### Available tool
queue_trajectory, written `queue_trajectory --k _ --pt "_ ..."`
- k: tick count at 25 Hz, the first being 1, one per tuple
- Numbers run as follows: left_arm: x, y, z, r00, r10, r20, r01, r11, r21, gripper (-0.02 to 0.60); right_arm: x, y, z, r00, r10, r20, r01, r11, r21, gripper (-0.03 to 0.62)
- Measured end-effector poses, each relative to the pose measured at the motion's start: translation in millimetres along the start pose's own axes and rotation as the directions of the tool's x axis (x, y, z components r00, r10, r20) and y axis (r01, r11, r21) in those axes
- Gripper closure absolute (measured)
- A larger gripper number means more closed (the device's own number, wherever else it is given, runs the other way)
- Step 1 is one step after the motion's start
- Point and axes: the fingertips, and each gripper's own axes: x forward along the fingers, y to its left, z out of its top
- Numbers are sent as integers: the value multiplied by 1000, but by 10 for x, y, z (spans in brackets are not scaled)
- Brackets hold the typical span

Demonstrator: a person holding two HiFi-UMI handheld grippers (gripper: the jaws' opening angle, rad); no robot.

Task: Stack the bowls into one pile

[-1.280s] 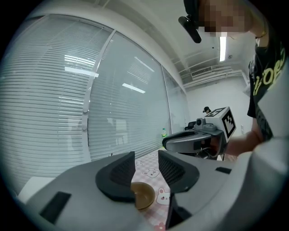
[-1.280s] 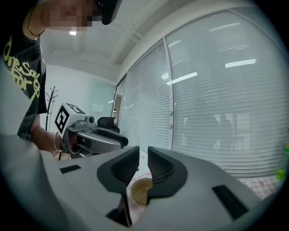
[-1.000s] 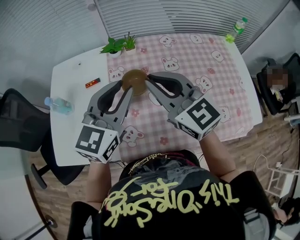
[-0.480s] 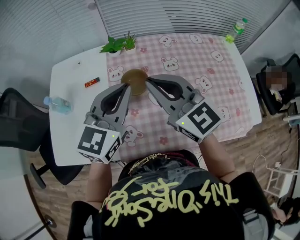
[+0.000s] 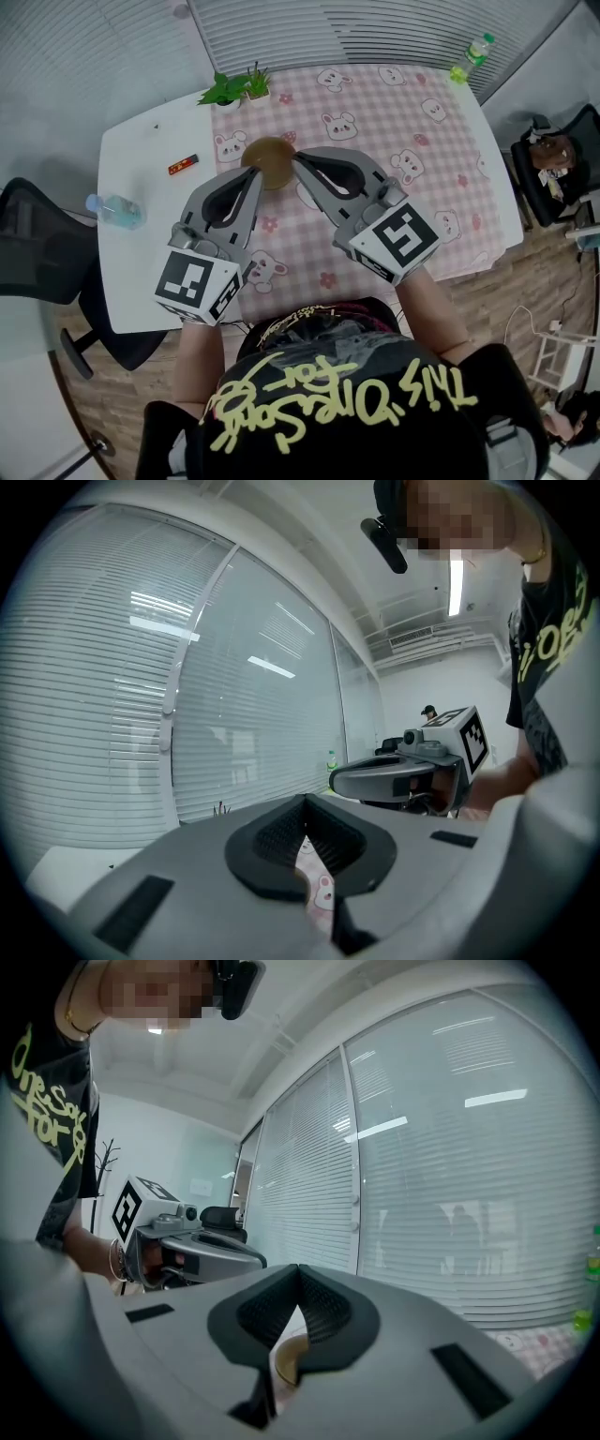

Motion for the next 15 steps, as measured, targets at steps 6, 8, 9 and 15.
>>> queue_trajectory --k 6,8,9,15 --pt "-14 31 -13 1000 18 2 -18 1000 -3 584 -4 9 -36 1000 0 -1 0 1000 12 591" --pt "-24 31 -10 1000 22 4 -22 1000 -7 584 -11 8 -24 1000 3 7 -4 1000 23 591" --pt "-26 31 -9 1000 24 6 -24 1000 -10 584 -16 1 -19 1000 4 10 -4 1000 30 591" --pt "-17 45 -32 1000 28 5 -27 999 -19 584 -25 -96 -48 1000 -26 -2 26 999 44 591"
